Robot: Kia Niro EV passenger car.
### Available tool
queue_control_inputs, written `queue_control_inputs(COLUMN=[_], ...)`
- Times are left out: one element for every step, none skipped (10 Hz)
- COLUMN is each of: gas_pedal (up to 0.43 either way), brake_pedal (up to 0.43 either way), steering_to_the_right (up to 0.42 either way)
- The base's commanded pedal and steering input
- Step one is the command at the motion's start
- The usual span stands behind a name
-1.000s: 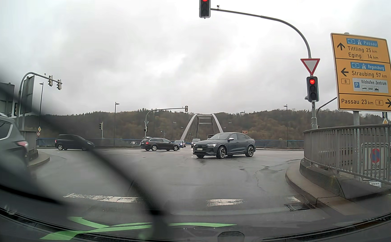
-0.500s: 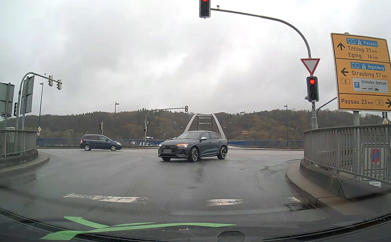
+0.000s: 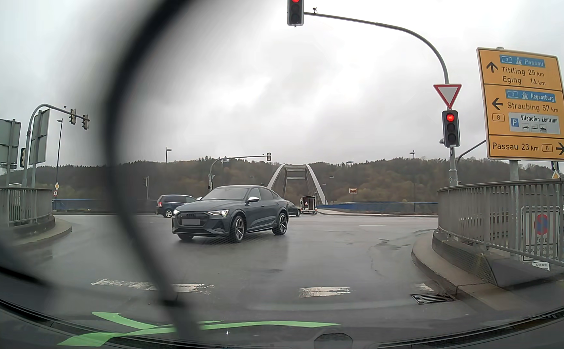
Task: Follow the waypoints while adhering to traffic rules and regulations
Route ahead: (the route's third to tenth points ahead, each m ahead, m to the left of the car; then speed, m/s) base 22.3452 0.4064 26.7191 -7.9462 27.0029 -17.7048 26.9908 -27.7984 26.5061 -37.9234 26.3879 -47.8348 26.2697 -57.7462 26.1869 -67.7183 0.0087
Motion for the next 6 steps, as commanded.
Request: queue_control_inputs(gas_pedal=[0.0,0.0,0.0,0.0,0.0,0.0], brake_pedal=[0.256,0.262,0.256,0.256,0.256,0.256], steering_to_the_right=[-0.005,-0.005,-0.005,-0.005,-0.005,-0.005])
